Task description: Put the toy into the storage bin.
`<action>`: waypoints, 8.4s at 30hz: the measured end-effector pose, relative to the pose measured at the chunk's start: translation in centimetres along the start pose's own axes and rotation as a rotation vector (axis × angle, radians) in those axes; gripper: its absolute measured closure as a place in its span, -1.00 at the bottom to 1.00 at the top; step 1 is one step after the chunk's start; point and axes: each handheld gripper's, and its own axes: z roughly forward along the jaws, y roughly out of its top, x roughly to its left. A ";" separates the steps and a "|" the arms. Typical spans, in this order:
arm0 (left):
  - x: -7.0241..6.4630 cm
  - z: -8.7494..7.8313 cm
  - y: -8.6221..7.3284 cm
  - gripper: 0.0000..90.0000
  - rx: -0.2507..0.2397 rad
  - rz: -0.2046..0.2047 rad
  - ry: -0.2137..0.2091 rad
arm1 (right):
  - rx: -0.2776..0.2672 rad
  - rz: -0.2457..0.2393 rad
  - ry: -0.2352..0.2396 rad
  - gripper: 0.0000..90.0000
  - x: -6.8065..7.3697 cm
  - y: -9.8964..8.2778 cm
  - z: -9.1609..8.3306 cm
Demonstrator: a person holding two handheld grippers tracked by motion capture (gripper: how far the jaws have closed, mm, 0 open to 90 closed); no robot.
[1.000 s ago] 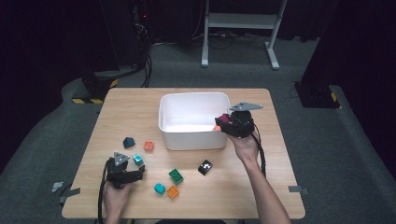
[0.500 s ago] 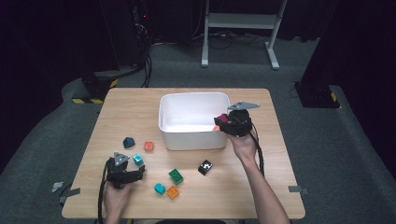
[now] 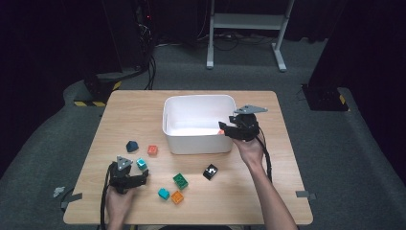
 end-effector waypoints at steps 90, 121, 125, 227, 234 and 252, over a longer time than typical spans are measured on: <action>0.0 -0.1 0.0 -0.70 0.002 0.011 -0.003 | 0.029 0.114 0.011 -0.12 1.2 -14.8 -3.1; 0.0 -0.1 0.0 -0.70 0.002 0.010 -0.003 | 0.087 0.012 0.150 -0.20 5.8 -14.4 0.6; 0.0 -0.1 0.0 -0.70 0.002 0.010 -0.003 | 0.103 -0.010 0.165 -0.20 6.3 -14.3 1.4; 0.0 -0.1 0.0 -0.70 -0.001 0.006 -0.004 | 0.157 -0.161 0.081 -0.04 7.6 -13.8 3.2; 0.0 -0.1 0.0 -0.70 -0.001 0.006 -0.004 | 0.132 -0.152 0.081 -0.04 7.4 -13.7 2.4; 0.0 -0.1 0.0 -0.70 0.001 0.009 -0.003 | 0.075 -0.118 0.061 -0.04 6.1 -12.3 -0.7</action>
